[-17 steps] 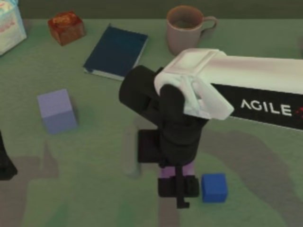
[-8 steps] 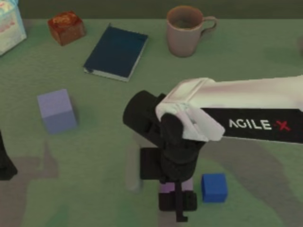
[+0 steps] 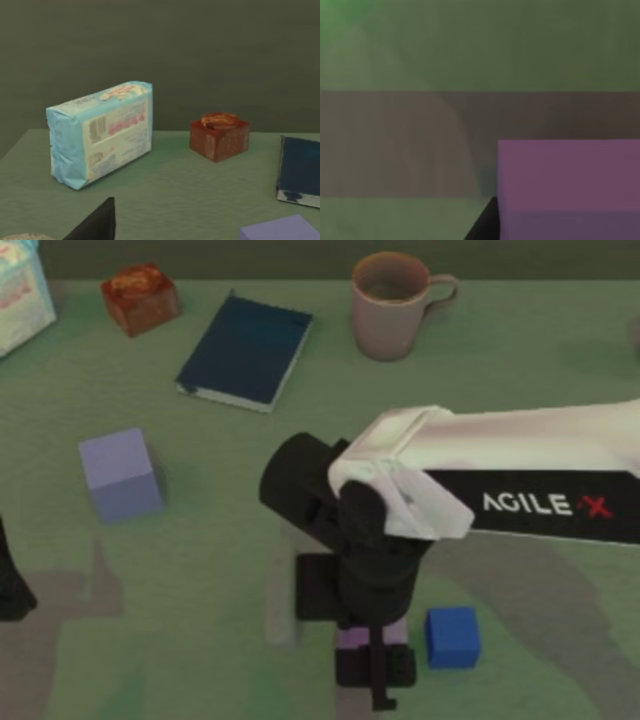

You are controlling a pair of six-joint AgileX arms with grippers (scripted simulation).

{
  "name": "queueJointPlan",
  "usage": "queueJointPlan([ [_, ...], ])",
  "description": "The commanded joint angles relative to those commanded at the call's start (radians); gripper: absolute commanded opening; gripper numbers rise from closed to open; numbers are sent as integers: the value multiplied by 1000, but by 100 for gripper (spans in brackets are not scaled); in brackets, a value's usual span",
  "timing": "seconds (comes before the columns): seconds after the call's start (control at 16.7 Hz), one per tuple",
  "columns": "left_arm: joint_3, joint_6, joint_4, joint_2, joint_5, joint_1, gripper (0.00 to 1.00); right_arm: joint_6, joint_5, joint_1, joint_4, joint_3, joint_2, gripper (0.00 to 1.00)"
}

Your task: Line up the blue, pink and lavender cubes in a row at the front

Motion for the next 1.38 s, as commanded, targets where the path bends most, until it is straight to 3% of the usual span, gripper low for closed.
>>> queueJointPlan([
  [0.36,0,0,0,0,0,0,100,0,0,0,0,0,0,98],
  [0.96,0,0,0,0,0,0,100,-1,0,-1,-4,3,-2,100],
  [1.38,0,0,0,0,0,0,100,-5,-1,4,-231,153,-71,100],
])
